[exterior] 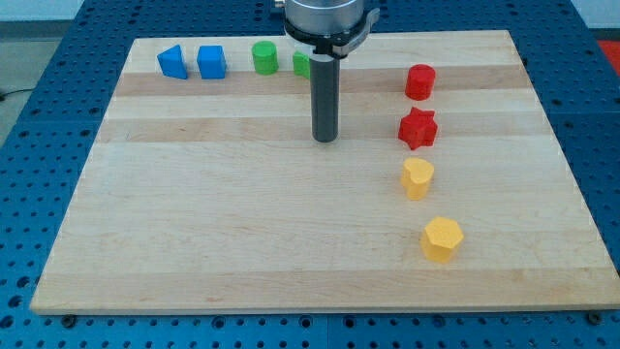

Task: Move yellow hexagon to the center of the board

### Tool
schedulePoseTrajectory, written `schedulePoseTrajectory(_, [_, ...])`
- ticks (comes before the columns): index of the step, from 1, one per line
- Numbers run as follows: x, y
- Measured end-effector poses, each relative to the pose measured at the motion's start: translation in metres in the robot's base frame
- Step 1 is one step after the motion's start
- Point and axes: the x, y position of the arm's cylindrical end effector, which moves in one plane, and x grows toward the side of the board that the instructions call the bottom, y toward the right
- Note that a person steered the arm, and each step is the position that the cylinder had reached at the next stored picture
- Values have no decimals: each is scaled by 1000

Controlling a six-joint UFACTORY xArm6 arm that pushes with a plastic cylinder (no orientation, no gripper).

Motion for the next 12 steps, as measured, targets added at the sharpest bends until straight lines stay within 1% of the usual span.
schedulePoseTrajectory(1, [28,0])
schedulePoseTrajectory(2, [77,15])
schedulePoseTrajectory(3, [118,34])
schedulePoseTrajectory(4, [173,49])
schedulePoseTrajectory(5, [211,57])
schedulePoseTrajectory(6, [218,62])
schedulePoseTrajectory(7, [215,137])
schedulePoseTrajectory(8, [211,189])
schedulePoseTrajectory(9, [201,183])
schedulePoseTrajectory(10, [197,150])
schedulePoseTrajectory(12, [141,116])
